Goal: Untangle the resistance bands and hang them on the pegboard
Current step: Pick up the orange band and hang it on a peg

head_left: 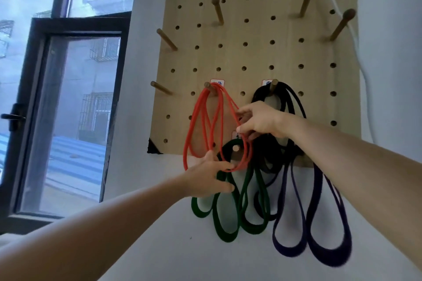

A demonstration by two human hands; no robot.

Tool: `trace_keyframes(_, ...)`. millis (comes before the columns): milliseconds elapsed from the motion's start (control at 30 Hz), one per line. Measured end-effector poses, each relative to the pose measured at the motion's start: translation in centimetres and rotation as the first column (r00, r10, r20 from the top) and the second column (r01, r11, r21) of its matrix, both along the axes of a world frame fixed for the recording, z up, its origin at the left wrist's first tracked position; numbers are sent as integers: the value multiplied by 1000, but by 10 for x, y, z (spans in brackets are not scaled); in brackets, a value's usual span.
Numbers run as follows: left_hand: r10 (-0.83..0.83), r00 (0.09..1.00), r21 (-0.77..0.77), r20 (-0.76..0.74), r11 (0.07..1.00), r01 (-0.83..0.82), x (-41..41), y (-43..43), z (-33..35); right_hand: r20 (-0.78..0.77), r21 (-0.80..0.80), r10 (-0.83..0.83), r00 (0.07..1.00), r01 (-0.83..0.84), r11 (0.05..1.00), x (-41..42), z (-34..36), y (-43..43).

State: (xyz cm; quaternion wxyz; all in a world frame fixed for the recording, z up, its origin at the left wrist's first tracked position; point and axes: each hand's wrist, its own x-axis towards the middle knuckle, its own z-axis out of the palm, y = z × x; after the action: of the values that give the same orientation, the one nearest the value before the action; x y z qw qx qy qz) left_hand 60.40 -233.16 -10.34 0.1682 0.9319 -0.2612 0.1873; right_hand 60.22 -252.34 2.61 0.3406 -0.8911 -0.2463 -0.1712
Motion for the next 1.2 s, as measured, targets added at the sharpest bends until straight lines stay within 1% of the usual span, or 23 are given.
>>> trace_keyframes(67, 25, 998, 55, 55, 998, -28, 2, -4, -7, 64, -62, -63, 996, 67, 996, 1, -5, 0)
trace_keyframes(100, 26, 995, 56, 92, 998, -31, 3, -6, -10, 100, -53, -79, 992, 85, 995, 0, -8, 0)
trace_keyframes(167, 11, 994, 20, 110, 1000, -14, 2, -11, -12, 141, -3, -100, 985, 101, 995, 1, -12, -2)
trace_keyframes(233, -23, 993, -20, 116, 999, 25, -1, -14, -11, 145, 5, -128, 981, 129, 992, 2, -15, -4)
trace_keyframes(333, -89, 968, -146, 234, 981, 125, -7, -11, -13, 130, -7, -153, 980, 155, 988, 3, -19, -6)
trace_keyframes(433, -136, 934, -264, 331, 937, 230, -12, -4, -19, 90, 41, -102, 991, 98, 994, 0, -20, -6)
trace_keyframes(600, -197, 865, -309, 461, 878, 365, -22, 2, -24, -25, 165, 56, 998, -51, 985, -14, -16, -4)
trace_keyframes(700, -151, 845, -355, 513, 859, 370, -22, 13, -23, -73, 230, 155, 985, -135, 964, -21, -15, 4)
trace_keyframes(767, -58, 825, -378, 562, 869, 318, -13, 29, -27, -25, 161, 128, 991, -122, 979, -23, -17, 13)
trace_keyframes(800, 7, 820, -370, 572, 895, 251, -8, 39, -30, 16, 105, 92, 996, -93, 990, -22, -18, 19)
trace_keyframes(833, 82, 829, -363, 553, 920, 151, -2, 47, -34, 52, 58, 58, 997, -61, 996, -21, -20, 23)
trace_keyframes(900, 234, 849, -349, 473, 935, -62, 8, 58, -39, 96, 11, 7, 995, -8, 1000, -16, -24, 29)
trace_keyframes(967, 309, 859, -305, 408, 933, -191, 20, 59, -40, 162, -47, -35, 986, 43, 998, -11, -28, 29)
trace_keyframes(1033, 303, 899, -208, 317, 947, -246, 33, 54, -38, 236, -107, -22, 972, 48, 993, -9, -31, 25)
trace_keyframes(1100, 240, 953, -74, 187, 970, -229, 42, 47, -39, 254, -181, 1, 967, 47, 982, -6, -36, 21)
trace_keyframes(1133, 227, 963, -16, 146, 974, -227, 44, 44, -42, 251, -216, 7, 968, 49, 975, -5, -39, 19)
trace_keyframes(1200, 238, 962, 65, 137, 967, -248, 39, 38, -49, 231, -228, 19, 973, 35, 973, -7, -41, 14)
